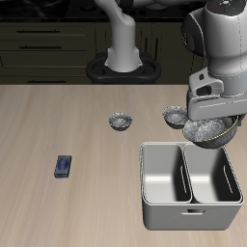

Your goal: Place the largest bowl in the left side of the drainer

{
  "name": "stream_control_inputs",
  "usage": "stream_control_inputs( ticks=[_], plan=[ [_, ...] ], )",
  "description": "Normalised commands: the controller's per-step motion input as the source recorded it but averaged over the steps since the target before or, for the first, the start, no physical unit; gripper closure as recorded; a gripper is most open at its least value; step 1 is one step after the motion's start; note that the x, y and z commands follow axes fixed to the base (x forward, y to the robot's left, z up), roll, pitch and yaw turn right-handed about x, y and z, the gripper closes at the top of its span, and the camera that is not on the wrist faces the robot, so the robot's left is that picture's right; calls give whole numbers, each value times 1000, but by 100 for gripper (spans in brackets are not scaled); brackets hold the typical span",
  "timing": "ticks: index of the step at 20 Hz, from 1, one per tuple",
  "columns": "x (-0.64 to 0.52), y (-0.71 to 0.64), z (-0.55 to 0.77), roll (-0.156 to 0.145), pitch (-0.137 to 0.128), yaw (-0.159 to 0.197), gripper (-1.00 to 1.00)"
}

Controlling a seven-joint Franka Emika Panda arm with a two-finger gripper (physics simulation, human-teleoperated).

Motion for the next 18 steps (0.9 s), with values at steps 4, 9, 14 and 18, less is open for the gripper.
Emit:
stream_control_inputs(
  ticks=[4, 9, 14, 18],
  plan=[
    [92, -17, -150, -1, 15, -5, 100],
    [49, -12, -102, -2, 6, -6, 100],
    [94, -66, -146, -6, 19, 0, 100],
    [95, 9, -282, 3, 34, 17, 100]
  ],
)
